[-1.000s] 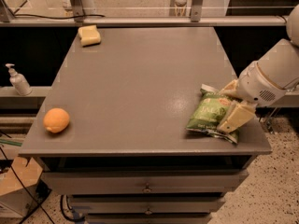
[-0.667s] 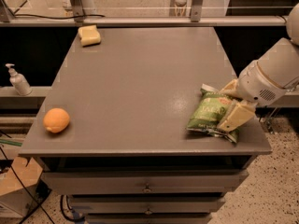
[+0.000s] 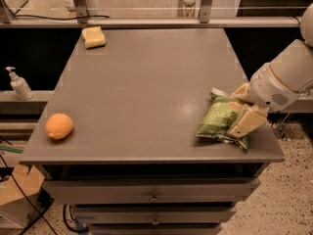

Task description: Move green jalapeno chip bag near sponge

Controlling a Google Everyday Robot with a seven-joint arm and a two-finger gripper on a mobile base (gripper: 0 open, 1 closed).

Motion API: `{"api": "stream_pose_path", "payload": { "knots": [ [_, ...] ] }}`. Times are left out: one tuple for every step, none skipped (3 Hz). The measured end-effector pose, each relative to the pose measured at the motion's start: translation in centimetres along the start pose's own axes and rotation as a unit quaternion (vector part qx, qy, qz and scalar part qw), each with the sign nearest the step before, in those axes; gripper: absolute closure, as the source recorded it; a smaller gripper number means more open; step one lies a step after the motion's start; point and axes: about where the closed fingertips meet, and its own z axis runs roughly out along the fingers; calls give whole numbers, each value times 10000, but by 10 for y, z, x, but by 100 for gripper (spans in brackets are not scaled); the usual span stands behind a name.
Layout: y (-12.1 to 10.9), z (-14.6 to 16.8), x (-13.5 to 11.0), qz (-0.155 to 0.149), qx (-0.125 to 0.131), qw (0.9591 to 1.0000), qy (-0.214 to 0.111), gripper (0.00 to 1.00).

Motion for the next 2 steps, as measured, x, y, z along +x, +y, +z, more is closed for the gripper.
{"api": "stream_pose_path", "payload": {
  "knots": [
    [0,0,0,-1,0,10000,0,100],
    [0,-2,-1,-1,0,10000,0,82]
  ]
}}
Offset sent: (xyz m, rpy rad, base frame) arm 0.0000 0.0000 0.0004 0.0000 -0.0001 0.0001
